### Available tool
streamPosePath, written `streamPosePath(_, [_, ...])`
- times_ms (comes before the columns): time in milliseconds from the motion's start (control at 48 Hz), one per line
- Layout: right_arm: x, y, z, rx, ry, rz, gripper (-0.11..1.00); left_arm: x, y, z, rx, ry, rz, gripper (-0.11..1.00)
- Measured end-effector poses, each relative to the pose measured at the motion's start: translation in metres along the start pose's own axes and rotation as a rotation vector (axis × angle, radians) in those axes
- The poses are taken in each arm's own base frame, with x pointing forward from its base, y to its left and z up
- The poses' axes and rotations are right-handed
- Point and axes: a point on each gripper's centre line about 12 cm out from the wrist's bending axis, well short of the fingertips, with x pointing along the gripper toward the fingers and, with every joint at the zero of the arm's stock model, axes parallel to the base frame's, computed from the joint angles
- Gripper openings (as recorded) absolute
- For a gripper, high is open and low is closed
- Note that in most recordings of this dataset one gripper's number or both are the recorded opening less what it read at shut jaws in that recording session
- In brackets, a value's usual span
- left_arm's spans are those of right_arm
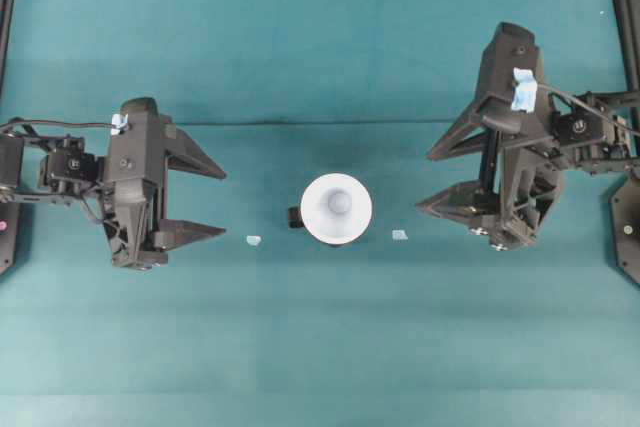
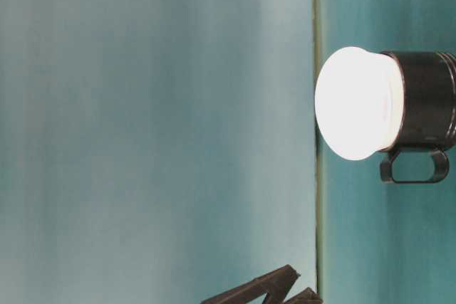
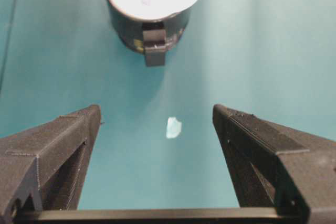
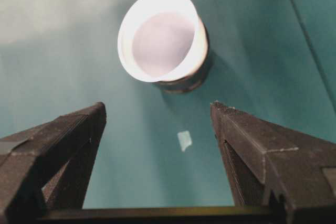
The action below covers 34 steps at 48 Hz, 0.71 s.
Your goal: Put the paper cup into the moved cup holder.
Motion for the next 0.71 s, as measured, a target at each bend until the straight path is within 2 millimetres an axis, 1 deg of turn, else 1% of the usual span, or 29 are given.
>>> streamPosePath(313, [0.0,-0.001,-0.004,-0.004,0.006,-0.002,0.86,0.0,0.0,0.0,-0.001,0.002,0.001,0.88])
streamPosePath(708, [-0.012,-0.003,-0.011,-0.003,-0.017,0.006,0.86,0.0,0.0,0.0,-0.002,0.002,0.0,0.88])
